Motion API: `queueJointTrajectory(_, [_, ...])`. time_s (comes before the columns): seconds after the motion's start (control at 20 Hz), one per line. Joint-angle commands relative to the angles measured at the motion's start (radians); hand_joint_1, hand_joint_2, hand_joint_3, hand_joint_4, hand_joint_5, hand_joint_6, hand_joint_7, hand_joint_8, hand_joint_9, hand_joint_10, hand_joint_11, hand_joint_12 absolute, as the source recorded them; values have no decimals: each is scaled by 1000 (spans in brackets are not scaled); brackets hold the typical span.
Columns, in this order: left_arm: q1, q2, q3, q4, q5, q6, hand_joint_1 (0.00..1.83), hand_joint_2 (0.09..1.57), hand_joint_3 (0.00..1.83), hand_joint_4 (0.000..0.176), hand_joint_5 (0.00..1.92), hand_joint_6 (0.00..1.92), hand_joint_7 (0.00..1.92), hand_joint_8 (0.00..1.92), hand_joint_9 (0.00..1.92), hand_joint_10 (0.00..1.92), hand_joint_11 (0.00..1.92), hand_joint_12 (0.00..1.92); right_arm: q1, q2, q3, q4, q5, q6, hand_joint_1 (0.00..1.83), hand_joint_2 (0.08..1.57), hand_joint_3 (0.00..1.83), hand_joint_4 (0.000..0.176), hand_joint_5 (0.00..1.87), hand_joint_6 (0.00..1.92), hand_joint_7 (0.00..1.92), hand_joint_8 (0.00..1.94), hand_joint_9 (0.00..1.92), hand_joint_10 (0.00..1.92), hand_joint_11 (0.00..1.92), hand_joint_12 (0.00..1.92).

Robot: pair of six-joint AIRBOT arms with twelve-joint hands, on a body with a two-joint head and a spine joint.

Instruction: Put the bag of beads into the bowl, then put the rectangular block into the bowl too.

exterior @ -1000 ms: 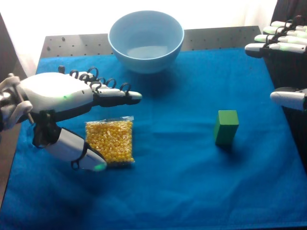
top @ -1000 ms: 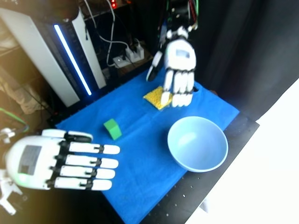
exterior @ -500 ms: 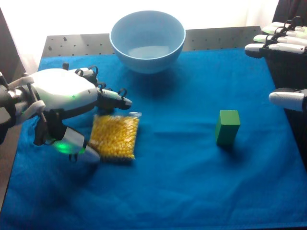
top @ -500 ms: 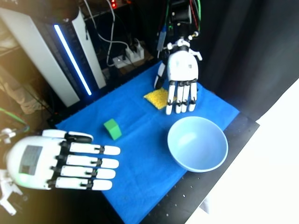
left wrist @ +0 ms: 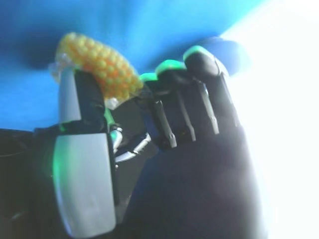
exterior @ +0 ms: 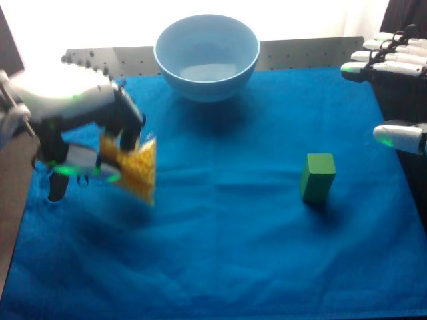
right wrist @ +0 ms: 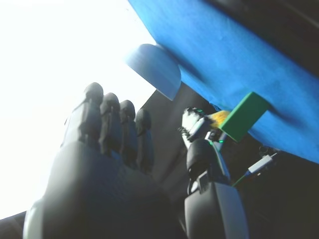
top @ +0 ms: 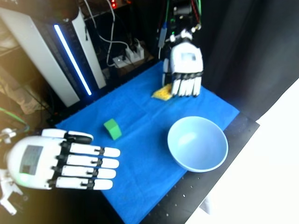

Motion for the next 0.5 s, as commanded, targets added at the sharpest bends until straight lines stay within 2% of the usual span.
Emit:
queueJointTrajectory(0.0, [-35,13,-5,-12,-166,0,1245,1146,0,0,1011,761,845,1443,583,1660,432,1921,13,1,3,38,113,1,485,1327,1,0,278,0,201,1,86,5,0,16])
queueJointTrajectory(0.05, [-59,20,-6,-9,-188,0,1248,1134,0,0,1029,752,879,1378,624,1635,493,1921,13,1,3,38,113,1,486,1334,4,0,277,0,201,2,87,6,3,9])
queueJointTrajectory(0.1, [-96,21,0,-6,-217,0,1192,1093,0,0,1039,860,822,1428,677,1676,501,1921,13,0,4,39,113,1,517,1333,2,0,281,1,203,2,83,4,0,1])
queueJointTrajectory(0.15, [-135,16,14,-5,-239,1,1244,1124,0,0,1027,734,892,1373,710,1520,534,1852,13,-2,6,39,113,1,510,1330,0,0,277,0,205,3,94,8,19,9])
queueJointTrajectory(0.2, [-168,3,31,-5,-248,1,1267,1100,0,0,1054,647,995,1229,861,1404,714,1767,13,-4,9,39,113,1,510,1333,2,0,276,0,206,3,97,8,23,11])
queueJointTrajectory(0.25, [-214,-25,62,-10,-247,4,1274,1085,0,0,1074,616,1037,1156,891,1312,710,1718,13,-7,11,39,113,1,512,1336,3,0,272,0,204,2,100,9,31,15])
queueJointTrajectory(0.3, [-262,-61,99,-20,-231,17,1285,1064,0,0,1058,661,1136,974,1064,1162,924,1593,13,-10,15,39,113,1,491,1333,1,0,275,1,215,5,108,10,36,18])
queueJointTrajectory(0.35, [-298,-99,137,-47,-209,46,1270,1069,2,0,1004,808,1152,881,1050,992,870,1495,13,-14,20,39,114,1,493,1329,0,6,283,4,213,3,99,5,15,11])
queueJointTrajectory(0.4, [-327,-143,176,-77,-185,88,1262,1073,0,0,990,859,1150,856,1064,878,872,1428,14,-20,27,39,114,1,488,1328,0,4,278,1,209,1,96,3,7,8])
queueJointTrajectory(0.45, [-350,-188,222,-109,-157,130,1270,1087,1,0,1036,707,1060,1078,1013,1010,836,1526,16,-27,35,38,114,1,478,1315,0,10,276,0,202,0,96,2,22,15])
